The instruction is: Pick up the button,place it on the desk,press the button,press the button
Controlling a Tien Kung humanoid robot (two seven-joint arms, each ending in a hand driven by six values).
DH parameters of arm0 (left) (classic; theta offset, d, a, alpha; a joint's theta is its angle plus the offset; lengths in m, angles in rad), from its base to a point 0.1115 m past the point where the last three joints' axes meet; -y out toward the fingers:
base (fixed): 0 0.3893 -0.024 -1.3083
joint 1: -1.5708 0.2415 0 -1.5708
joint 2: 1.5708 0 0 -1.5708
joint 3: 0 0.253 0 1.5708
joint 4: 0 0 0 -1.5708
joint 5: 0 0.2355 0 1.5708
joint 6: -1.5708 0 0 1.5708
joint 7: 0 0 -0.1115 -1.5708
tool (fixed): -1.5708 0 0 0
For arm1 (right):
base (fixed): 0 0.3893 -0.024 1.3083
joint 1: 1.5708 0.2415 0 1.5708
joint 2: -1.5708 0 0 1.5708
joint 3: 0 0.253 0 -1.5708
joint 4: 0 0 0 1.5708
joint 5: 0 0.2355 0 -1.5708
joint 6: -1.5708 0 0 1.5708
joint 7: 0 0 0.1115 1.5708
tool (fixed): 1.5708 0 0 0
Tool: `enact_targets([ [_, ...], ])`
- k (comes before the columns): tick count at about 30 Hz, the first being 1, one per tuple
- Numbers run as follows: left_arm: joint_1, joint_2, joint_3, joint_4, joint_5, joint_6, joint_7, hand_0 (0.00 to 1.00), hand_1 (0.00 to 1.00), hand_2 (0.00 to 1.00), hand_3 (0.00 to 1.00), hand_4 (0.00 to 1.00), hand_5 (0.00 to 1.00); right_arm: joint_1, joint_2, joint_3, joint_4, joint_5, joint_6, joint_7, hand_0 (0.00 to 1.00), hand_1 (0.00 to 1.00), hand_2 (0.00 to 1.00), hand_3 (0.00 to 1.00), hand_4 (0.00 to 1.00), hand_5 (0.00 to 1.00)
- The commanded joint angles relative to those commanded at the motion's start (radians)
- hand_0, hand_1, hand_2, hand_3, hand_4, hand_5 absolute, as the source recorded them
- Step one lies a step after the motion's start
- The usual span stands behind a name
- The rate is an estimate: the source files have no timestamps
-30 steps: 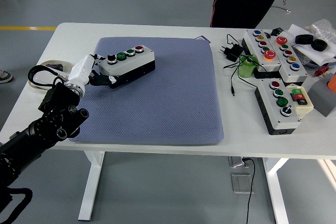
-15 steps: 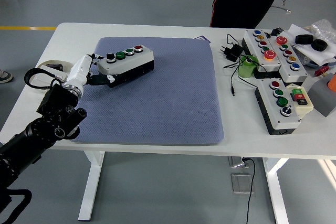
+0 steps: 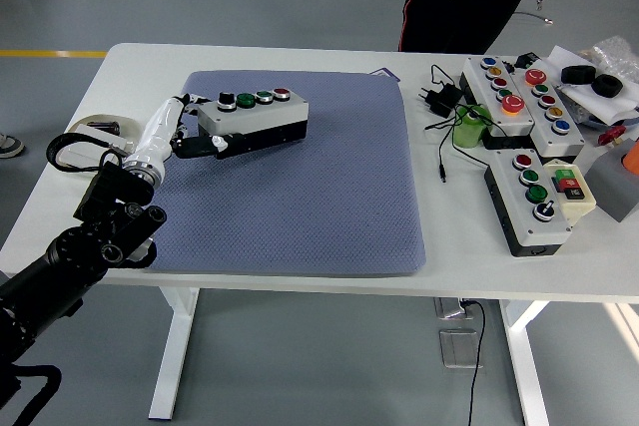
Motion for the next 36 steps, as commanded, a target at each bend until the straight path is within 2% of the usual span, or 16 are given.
enact_targets([
  [13,0.023,-0.004,0.036,-0.018,-0.066,-0.094,-0.072,0.002,0.002,0.005,0.176,0.271,0.002,-0.005,0.000,-0.004,0.000,0.002,-0.001,-0.002,0.644,0.507,0.549,0.591,0.251,0.361],
  [21,0.027,0.001,0.050,-0.061,-0.082,-0.149,-0.118,0.002,0.002,0.006,0.176,0.269,0.002,-0.003,0.000,-0.006,0.000,0.003,-0.001,-0.002,0.644,0.507,0.549,0.591,0.251,0.361],
  [25,0.024,0.003,0.063,-0.075,-0.077,-0.161,-0.136,0.002,0.002,0.006,0.177,0.269,0.002,-0.002,0.001,-0.007,0.000,0.005,-0.001,-0.001,0.644,0.507,0.549,0.591,0.251,0.361],
  [36,0.014,0.008,0.104,-0.061,-0.065,-0.177,-0.144,0.002,0.002,0.013,0.181,0.279,0.002,0.000,0.001,-0.008,0.000,0.007,-0.001,-0.001,0.644,0.507,0.549,0.591,0.251,0.361],
])
